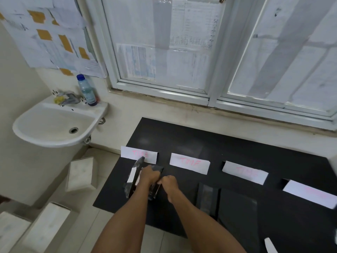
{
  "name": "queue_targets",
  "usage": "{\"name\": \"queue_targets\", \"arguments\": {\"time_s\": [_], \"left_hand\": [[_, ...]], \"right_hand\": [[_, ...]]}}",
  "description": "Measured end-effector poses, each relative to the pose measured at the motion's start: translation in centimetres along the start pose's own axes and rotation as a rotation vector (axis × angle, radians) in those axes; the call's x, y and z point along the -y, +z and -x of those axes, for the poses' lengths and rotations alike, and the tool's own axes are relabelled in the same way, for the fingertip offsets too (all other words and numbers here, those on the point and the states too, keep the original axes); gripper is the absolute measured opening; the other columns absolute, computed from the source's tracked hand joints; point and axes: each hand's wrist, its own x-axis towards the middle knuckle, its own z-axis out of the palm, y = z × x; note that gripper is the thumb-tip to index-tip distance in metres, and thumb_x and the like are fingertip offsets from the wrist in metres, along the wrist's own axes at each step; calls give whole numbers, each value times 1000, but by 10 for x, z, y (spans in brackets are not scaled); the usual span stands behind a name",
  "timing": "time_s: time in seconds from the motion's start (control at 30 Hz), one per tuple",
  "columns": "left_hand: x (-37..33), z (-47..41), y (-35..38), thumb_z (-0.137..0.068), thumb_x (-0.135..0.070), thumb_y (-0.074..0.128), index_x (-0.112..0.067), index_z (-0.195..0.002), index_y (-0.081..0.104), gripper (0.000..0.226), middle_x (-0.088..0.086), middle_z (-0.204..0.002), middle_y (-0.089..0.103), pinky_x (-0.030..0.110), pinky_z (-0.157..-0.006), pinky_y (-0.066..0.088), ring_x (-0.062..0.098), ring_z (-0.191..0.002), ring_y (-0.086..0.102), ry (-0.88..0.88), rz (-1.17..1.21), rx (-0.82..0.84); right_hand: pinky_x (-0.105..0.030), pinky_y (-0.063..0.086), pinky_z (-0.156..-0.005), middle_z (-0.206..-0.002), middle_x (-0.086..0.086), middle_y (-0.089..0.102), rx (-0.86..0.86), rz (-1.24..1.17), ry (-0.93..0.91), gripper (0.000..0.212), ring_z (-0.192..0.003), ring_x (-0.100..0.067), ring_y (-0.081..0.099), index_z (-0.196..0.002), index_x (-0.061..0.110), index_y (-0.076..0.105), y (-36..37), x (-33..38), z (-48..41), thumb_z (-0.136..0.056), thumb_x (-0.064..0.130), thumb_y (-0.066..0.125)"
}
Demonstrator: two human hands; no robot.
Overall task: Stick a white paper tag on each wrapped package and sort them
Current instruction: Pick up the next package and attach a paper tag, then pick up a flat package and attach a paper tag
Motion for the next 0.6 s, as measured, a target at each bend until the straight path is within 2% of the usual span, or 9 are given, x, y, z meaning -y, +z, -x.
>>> {"name": "queue_targets", "arguments": {"time_s": [0.03, 0.1, 0.2, 0.27, 0.33, 0.4, 0.47, 0.5, 0.6], "left_hand": [[-5, 1, 4, -75, -12, 51, -5, -94, 63, 23, 16, -106, 66, 31, -80, 48, 31, -97, 60, 18, 11, 11], [-14, -2, 17, -76, -14, 50, -6, -101, 61, 29, 16, -111, 64, 32, -84, 49, 31, -100, 60, 44, 23, 44], [-24, -8, 47, -71, -15, 48, -4, -118, 58, 49, 20, -117, 64, 39, -91, 50, 34, -106, 62, 53, 59, 125], [-30, -11, 75, -60, -21, 43, -2, -118, 59, 63, 22, -119, 63, 43, -94, 50, 36, -110, 62, 79, 22, 181], [-39, -5, 103, -64, -21, 44, -1, -123, 56, 64, 20, -127, 60, 43, -101, 48, 35, -115, 59, 74, -10, 252], [-44, -1, 130, -75, -16, 48, 2, -121, 57, 50, 17, -128, 59, 37, -103, 46, 33, -116, 58, 74, -49, 308], [-56, 18, 146, -70, -21, 51, 2, -114, 62, 52, 19, -122, 63, 37, -99, 48, 31, -111, 60, 87, -80, 354], [-58, 21, 151, -66, -25, 52, 2, -112, 64, 55, 18, -119, 65, 36, -96, 49, 30, -109, 61, 86, -79, 368], [-57, 30, 166, -67, -27, 60, -2, -111, 68, 52, 14, -115, 66, 34, -94, 50, 27, -106, 63, 83, -88, 454]], "right_hand": [[-26, 37, -58, -95, -11, 58, -22, -22, -6, 27, -78, -18, 51, -105, -2, 61, -10, 2, 2, -79, 3, 56], [-27, 40, -59, -100, -14, 61, -87, -63, -23, 27, -83, -21, 55, -105, 1, 61, -34, 2, 3, -78, 3, 58], [-24, 41, -53, -96, -14, 63, -187, -137, -45, 20, -72, -18, 56, -97, 5, 59, -75, -4, 8, -78, -1, 55], [-24, 39, -53, -99, -10, 59, -244, -177, -22, 26, -75, -15, 53, -105, 8, 54, -102, -13, 12, -81, 0, 53], [-24, 38, -55, -104, -9, 56, -302, -178, 16, 36, -80, -17, 53, -118, 2, 53, -128, -26, 12, -82, 4, 53], [-26, 45, -64, -108, -13, 59, -345, -171, 52, 39, -84, -21, 56, -123, 1, 54, -147, -36, 13, -84, 8, 53], [-32, 50, -81, -114, -16, 60, -368, -173, 80, 40, -95, -27, 59, -124, 1, 54, -163, -49, 14, -86, 15, 53], [-33, 50, -81, -113, -16, 60, -361, -173, 96, 40, -95, -27, 59, -123, 0, 54, -166, -53, 15, -86, 17, 53], [-26, 45, -61, -109, -15, 58, -313, -138, 155, 37, -85, -22, 55, -120, -1, 52, -176, -66, 18, -85, 11, 51]]}}
